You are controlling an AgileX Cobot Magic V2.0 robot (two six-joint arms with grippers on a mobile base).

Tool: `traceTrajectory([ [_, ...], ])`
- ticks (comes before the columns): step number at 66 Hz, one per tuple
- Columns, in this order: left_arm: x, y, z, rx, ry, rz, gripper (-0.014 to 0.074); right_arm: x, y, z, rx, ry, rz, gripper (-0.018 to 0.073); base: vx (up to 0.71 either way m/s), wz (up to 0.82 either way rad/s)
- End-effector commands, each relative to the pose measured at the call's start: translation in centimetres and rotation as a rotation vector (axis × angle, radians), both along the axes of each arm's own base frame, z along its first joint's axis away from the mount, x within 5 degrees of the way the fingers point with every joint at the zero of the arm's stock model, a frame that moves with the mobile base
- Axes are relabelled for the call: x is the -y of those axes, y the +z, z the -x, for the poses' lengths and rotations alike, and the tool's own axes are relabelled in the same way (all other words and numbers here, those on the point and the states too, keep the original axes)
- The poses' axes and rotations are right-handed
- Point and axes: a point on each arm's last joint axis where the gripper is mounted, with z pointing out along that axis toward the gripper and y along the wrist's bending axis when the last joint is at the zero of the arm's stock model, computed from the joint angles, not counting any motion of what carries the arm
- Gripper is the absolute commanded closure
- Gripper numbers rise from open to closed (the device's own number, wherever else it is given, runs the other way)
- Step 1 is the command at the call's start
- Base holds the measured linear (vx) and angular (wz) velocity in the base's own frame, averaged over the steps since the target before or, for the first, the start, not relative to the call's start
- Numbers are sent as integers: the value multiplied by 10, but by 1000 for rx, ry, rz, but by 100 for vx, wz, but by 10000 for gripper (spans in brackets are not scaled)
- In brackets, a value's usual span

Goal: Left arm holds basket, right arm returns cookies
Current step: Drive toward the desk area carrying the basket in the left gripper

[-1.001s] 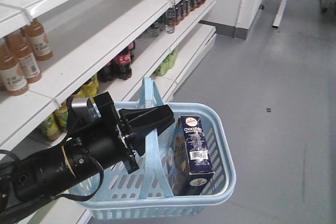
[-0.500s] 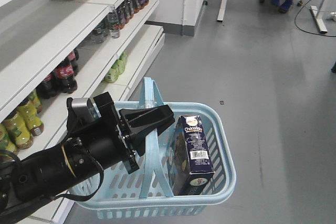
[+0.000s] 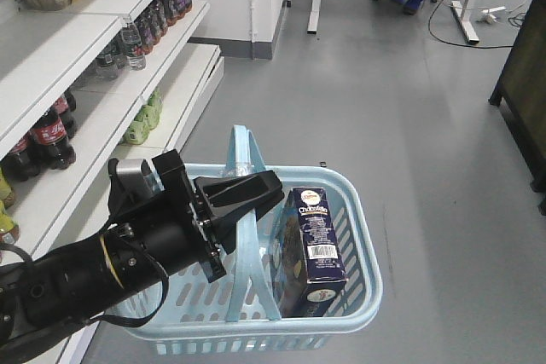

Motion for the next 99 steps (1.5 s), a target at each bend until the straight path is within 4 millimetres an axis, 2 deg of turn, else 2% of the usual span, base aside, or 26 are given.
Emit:
traceTrajectory([
  [1,-2,40,9,189,-63,260,599,1,2,-1,67,-5,20,556,3,-11],
  [53,-2,40,9,189,-63,260,599,1,2,-1,66,-5,20,556,10,-9],
  [99,-2,40,9,189,-63,260,599,1,2,-1,66,-5,20,556,36,-2],
])
